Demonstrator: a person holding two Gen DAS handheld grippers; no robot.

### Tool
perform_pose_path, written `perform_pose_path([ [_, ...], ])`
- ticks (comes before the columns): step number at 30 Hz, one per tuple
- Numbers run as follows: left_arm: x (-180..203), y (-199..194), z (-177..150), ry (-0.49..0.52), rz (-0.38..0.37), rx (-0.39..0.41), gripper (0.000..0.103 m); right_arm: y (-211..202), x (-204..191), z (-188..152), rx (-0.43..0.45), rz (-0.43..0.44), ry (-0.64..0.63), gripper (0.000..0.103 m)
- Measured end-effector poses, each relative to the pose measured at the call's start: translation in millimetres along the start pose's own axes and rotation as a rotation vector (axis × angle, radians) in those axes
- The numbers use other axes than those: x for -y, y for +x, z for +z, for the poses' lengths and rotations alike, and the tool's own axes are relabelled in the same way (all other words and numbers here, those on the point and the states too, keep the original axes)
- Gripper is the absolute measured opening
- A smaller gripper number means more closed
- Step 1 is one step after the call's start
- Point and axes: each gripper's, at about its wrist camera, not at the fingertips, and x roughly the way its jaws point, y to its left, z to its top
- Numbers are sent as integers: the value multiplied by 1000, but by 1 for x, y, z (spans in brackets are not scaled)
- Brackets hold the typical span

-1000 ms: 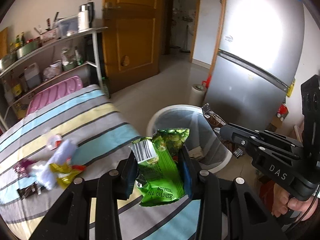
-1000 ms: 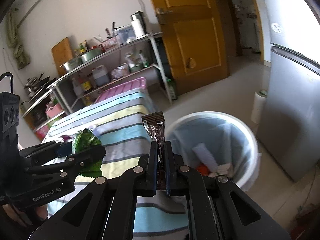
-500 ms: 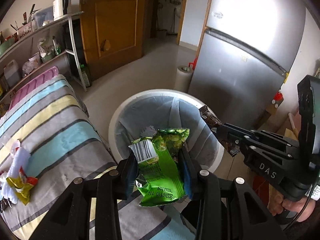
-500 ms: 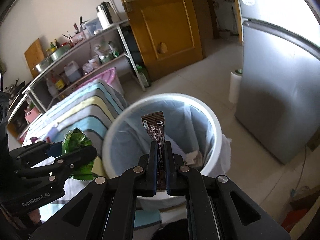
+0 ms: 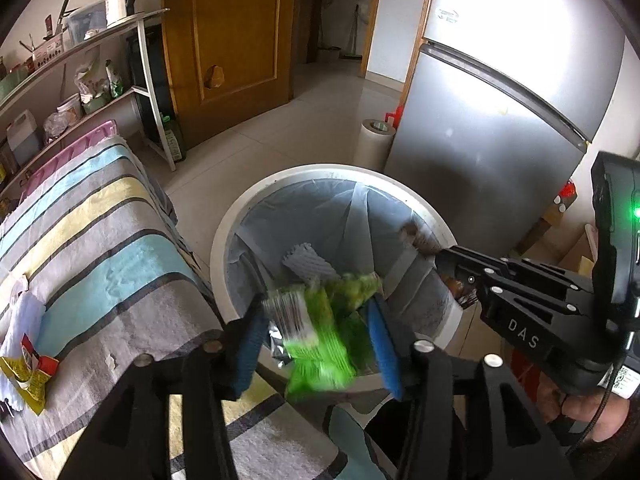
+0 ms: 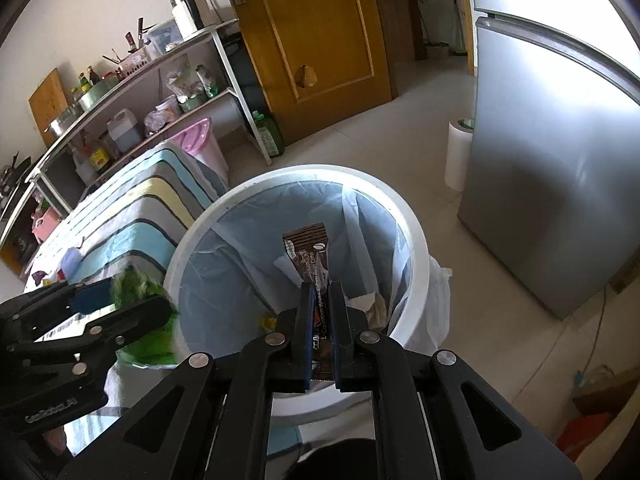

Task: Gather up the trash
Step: 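Open both tools to drop the green bag and brown wrapper into the bin, then move both open tools back over the remaining trash on the table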

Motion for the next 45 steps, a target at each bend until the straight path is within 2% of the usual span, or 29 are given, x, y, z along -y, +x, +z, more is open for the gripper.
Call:
perform_pose_path([
  [1,-1,0,0,-1,0,1,57,0,0,0,3,-2,0,14],
  [4,-2,-3,0,-4,9,10,65,-1,0,0,12,-3,4,38],
  [5,-2,-5,0,-4,13,15,67,-2,0,0,14,1,6,41],
  [12,-5,-15,0,-15,9,36,68,-13,-4,-2,32,5,8,42],
  [25,-22,-58,-8,-50,19,115,69,-46,-30,-5,100,37,-13,42],
  [45,-81,-118,-52,-140,126,195,70,-72,-95,-12,160,131,-104,44],
])
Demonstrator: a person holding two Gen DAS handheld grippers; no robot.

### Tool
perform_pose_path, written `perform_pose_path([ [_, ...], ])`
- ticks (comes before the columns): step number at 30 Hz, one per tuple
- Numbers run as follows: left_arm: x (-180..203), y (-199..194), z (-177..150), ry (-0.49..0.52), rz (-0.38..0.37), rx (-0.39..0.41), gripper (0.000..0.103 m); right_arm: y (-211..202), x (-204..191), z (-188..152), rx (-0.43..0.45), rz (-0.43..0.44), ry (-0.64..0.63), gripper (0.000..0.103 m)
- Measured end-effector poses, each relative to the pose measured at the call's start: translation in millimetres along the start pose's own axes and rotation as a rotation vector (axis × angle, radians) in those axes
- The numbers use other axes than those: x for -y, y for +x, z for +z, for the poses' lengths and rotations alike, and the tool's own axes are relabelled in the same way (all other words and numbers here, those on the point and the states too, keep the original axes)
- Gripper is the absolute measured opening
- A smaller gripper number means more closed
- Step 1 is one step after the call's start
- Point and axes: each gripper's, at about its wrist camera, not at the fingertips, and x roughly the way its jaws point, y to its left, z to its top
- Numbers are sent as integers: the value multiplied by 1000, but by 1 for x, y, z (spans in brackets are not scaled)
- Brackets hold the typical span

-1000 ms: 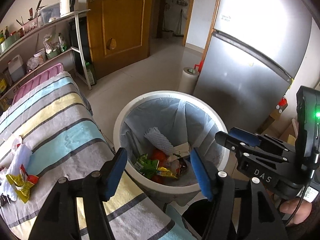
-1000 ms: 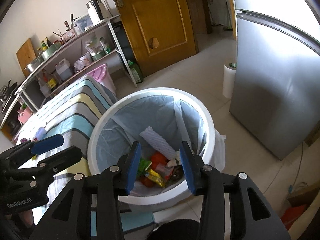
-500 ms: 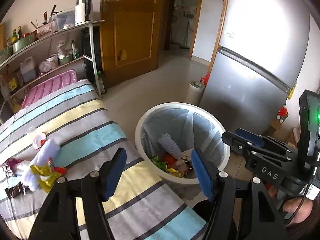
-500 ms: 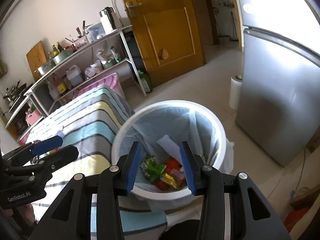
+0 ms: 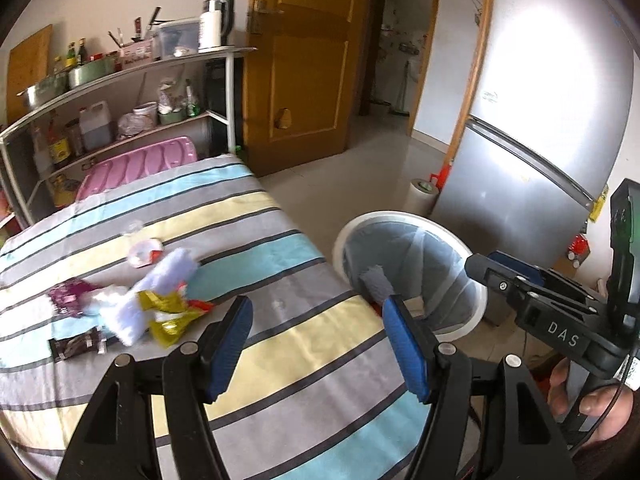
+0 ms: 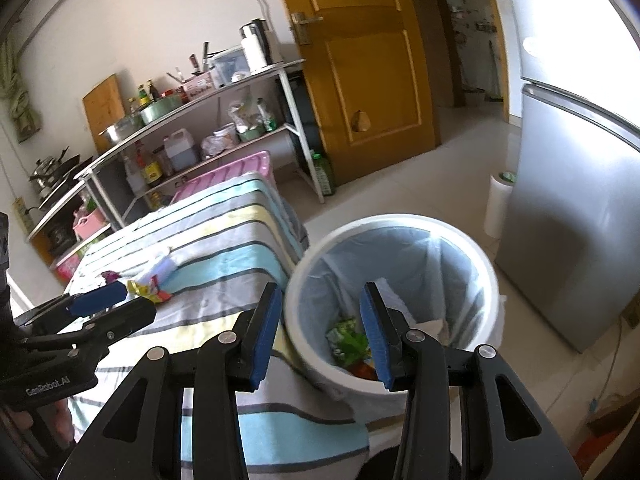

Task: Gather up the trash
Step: 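Move both open tools back over the remaining trash on the table, then grasp the chocolate bar wrapper with the left tool while the right tool grasps the yellow chip bag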

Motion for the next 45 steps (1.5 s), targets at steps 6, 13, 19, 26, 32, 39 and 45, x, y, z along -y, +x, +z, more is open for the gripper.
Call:
perform_pose_path([
  [6,-30,-16,-7,-32,53,23,70,8,-28,-2,-9,46,-37,48],
  [13,-67,-29,-19,-84,126,30,71,20,-64,-4,-10,93,-94,50],
  [19,-103,-35,-31,-143,166,26,71,35,-102,-6,-28,133,-167,52],
  [26,-145,-42,-45,-206,220,17,73,61,-138,-11,-81,192,-230,52],
  [32,-175,-43,-55,-254,231,5,74,87,-159,-14,-137,229,-266,52],
  [39,-196,-36,-58,-277,221,-16,77,114,-179,-16,-202,279,-305,52],
  [45,-207,-25,-59,-280,218,-45,79,134,-186,-12,-221,304,-287,58],
])
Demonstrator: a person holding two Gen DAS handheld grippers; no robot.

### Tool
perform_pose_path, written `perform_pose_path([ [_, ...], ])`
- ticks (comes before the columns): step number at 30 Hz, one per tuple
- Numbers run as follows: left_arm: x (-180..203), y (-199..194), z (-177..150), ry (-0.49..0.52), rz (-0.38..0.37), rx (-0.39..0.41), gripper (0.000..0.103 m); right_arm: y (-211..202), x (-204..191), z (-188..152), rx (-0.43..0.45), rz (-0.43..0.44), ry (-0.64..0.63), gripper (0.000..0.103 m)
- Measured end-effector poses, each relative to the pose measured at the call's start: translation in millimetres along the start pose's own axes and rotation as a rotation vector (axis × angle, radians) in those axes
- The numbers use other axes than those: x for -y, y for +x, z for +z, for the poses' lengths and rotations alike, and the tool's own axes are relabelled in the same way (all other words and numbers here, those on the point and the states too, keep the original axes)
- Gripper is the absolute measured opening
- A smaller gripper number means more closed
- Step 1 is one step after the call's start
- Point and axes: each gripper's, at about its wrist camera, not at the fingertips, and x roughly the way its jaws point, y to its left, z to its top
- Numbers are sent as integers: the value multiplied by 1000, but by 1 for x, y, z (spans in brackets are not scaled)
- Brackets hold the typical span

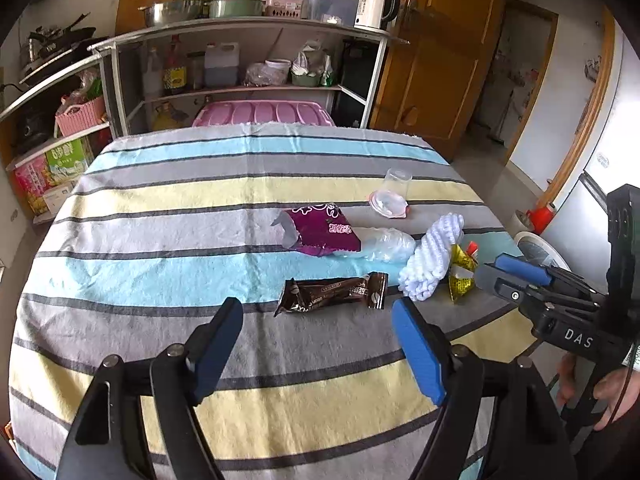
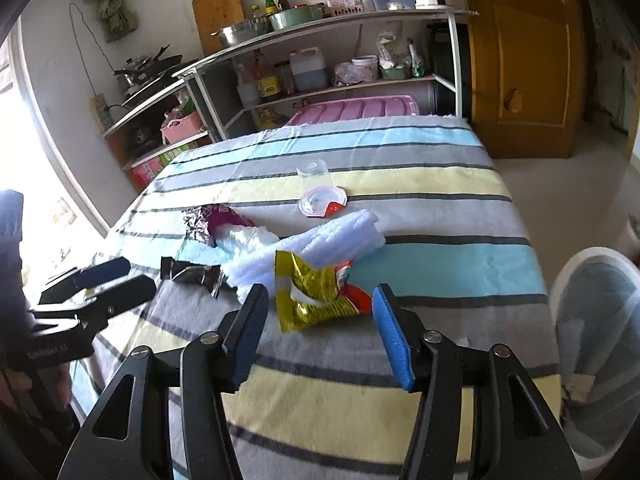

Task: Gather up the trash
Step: 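Grasp the chocolate bar wrapper with the left tool while the right tool grasps the yellow chip bag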

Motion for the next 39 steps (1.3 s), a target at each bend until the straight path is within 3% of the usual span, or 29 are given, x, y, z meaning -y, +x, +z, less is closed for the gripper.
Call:
perform_pose_path([
  [14,5,45,6,72,47,-88,82,25,2,7,-56,-44,-18,58],
  [20,12,46,4,93,10,-89,82,32,0,8,-86,-37,-28,58],
  [24,13,45,5,90,8,-83,69,31,5,8,-79,-29,3,56],
  [26,14,45,5,101,15,-84,62,30,7,8,-74,-30,13,44],
  [29,15,44,5,109,15,-84,54,29,7,8,-71,-26,18,41],
  [39,16,40,3,102,-12,-86,49,22,9,6,-47,-26,25,39],
])
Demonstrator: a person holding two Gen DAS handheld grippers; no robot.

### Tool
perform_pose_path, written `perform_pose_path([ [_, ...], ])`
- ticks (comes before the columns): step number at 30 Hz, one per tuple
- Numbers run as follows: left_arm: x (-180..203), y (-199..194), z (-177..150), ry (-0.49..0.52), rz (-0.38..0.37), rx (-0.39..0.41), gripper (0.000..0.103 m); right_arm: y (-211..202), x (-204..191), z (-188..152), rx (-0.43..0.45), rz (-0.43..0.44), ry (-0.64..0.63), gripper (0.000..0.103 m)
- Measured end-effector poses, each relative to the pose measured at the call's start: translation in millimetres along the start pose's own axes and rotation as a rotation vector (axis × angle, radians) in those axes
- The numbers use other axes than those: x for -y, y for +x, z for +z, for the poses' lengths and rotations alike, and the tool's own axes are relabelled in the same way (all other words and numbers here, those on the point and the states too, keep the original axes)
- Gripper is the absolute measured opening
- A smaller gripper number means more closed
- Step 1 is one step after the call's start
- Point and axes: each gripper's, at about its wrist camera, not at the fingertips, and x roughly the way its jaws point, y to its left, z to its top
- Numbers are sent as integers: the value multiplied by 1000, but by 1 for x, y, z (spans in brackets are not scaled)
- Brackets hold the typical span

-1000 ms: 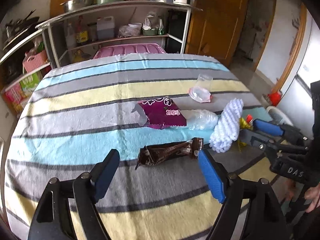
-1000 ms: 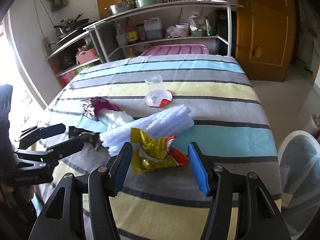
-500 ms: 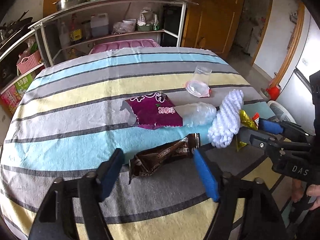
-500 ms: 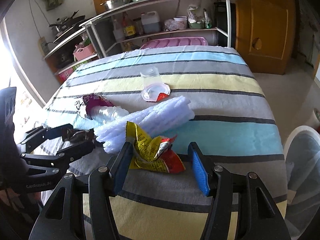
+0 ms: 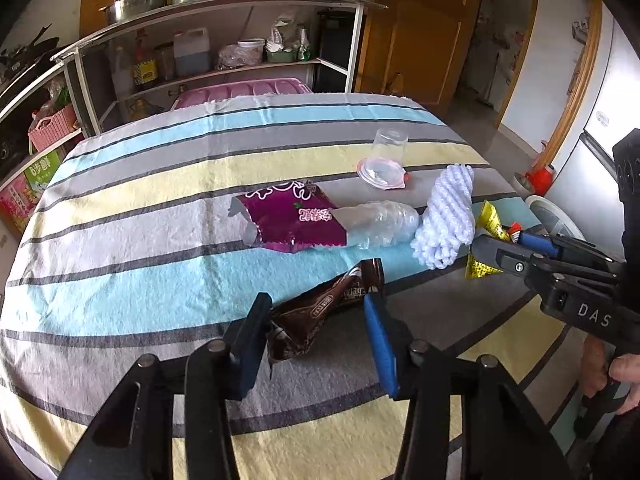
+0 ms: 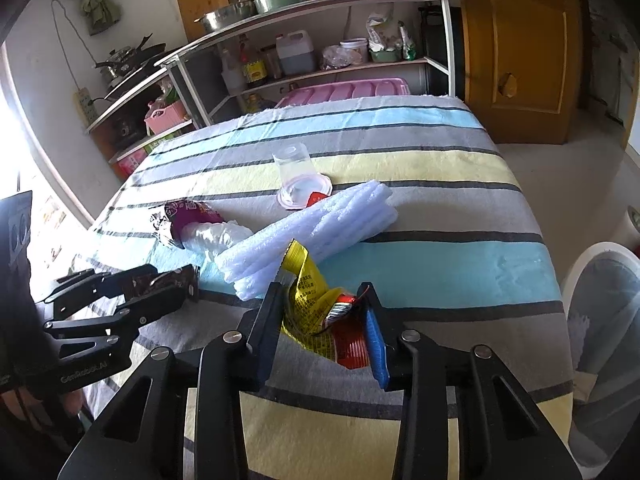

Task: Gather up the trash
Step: 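Grasp the chocolate bar wrapper with the left tool while the right tool grasps the yellow chip bag, then lift both held items and carry them over the white bin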

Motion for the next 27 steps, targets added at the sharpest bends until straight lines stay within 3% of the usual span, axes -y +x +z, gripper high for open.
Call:
perform_pose_path([
  [2,0,-1,0,-3,1,2,45,-2,0,-1,5,-3,3,38],
  [3,0,-2,-1,-5,-2,3,26,-3,0,-1,10,-4,2,38],
  [10,8,-2,-6,17,-4,-2,26,-10,-1,-4,26,-15,-3,38],
  [14,8,-2,-5,26,-11,-8,29,-12,0,-5,29,-12,0,38],
  [19,17,0,-6,64,-23,-11,50,-14,1,-5,33,-12,7,38],
  [22,22,2,-6,85,-3,-5,52,-15,1,-5,37,-14,8,38],
  [23,22,1,-5,86,1,-4,49,-15,1,-6,37,-14,9,38],
  [24,22,1,-5,84,13,-3,38,-16,1,-6,37,-14,10,38],
  [26,19,1,-4,75,23,1,26,-16,2,-6,38,-14,9,38],
  [27,17,0,-3,64,15,-1,26,-16,1,-6,39,-15,8,38],
])
